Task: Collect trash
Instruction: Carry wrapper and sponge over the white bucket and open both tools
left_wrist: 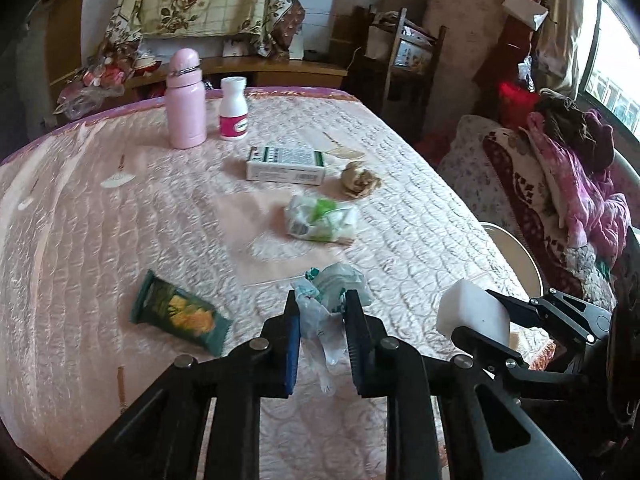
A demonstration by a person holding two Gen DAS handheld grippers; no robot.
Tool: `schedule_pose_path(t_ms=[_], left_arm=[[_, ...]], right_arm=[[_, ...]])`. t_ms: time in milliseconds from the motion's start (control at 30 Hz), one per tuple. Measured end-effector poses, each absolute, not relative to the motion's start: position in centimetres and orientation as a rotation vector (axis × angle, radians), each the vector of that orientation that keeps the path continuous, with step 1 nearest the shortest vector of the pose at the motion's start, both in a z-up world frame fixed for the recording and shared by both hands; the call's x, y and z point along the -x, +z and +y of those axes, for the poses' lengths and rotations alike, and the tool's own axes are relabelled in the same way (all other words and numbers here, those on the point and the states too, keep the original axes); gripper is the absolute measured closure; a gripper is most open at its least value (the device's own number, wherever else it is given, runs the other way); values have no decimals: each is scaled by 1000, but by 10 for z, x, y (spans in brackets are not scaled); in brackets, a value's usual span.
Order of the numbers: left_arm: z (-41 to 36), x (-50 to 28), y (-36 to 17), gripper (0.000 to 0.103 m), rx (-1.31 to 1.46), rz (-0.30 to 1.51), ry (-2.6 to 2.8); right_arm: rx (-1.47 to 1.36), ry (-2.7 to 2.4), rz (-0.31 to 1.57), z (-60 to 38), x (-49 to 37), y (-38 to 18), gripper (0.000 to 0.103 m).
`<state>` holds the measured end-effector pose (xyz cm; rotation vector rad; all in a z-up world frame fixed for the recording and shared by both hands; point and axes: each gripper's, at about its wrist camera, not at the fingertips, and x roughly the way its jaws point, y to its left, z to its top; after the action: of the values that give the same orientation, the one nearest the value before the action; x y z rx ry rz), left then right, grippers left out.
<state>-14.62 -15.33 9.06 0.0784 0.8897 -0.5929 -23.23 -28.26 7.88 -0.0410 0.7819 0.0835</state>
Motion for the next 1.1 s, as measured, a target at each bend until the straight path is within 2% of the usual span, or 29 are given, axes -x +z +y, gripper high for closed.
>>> schedule_pose_path(t_ms=[467, 1100], left_arm=[[-202, 151, 98, 81, -143, 871, -644], [-309, 163, 97, 81, -226, 857, -756]], right_arm=[[14, 10, 755, -315, 245, 84, 59], [-92, -192, 752, -416, 271, 85, 59]])
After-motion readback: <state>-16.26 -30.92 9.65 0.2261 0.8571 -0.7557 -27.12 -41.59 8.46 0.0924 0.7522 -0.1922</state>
